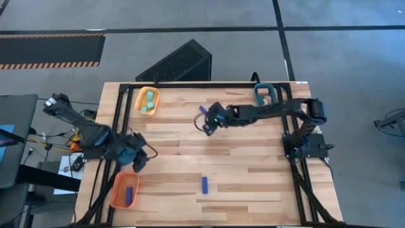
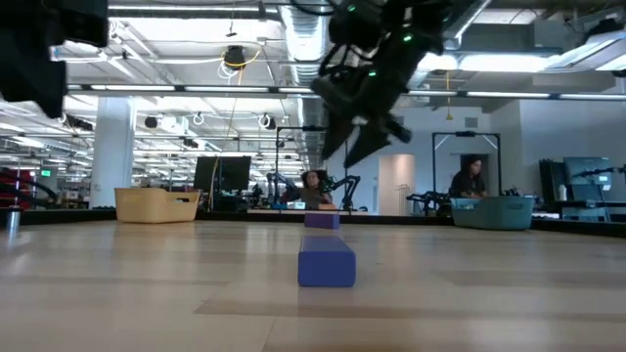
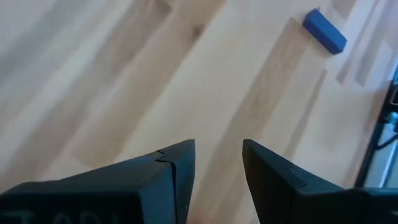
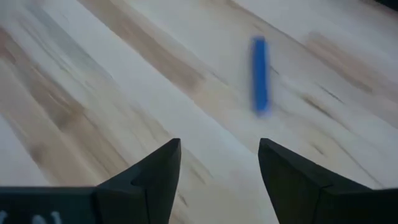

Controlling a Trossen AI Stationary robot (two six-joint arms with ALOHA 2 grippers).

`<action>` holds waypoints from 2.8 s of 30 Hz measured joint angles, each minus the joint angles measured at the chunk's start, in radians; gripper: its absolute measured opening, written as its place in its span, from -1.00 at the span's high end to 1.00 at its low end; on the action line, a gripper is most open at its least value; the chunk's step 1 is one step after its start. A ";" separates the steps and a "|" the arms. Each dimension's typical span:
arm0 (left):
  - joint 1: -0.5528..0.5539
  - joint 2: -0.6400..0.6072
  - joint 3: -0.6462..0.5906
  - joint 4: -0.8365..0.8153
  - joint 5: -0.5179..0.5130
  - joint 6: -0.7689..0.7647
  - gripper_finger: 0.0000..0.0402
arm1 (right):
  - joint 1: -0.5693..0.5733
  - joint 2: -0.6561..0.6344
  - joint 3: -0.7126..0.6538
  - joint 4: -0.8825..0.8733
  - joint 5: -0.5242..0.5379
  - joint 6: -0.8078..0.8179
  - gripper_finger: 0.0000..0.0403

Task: Sort & place blocks by color
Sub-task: Put the top blue block into the orange bin

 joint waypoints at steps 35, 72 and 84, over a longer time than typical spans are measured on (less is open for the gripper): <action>0.819 -0.013 -0.060 0.274 0.301 0.826 0.41 | -0.190 0.468 0.578 -0.592 -0.138 -0.010 -0.19; 1.094 0.156 -0.037 0.506 0.487 0.896 0.41 | -0.279 0.501 0.580 -0.562 -0.267 -0.194 0.71; 1.094 0.075 -0.037 0.451 0.454 0.885 0.41 | -0.164 0.450 0.565 -0.600 -0.161 -0.193 0.98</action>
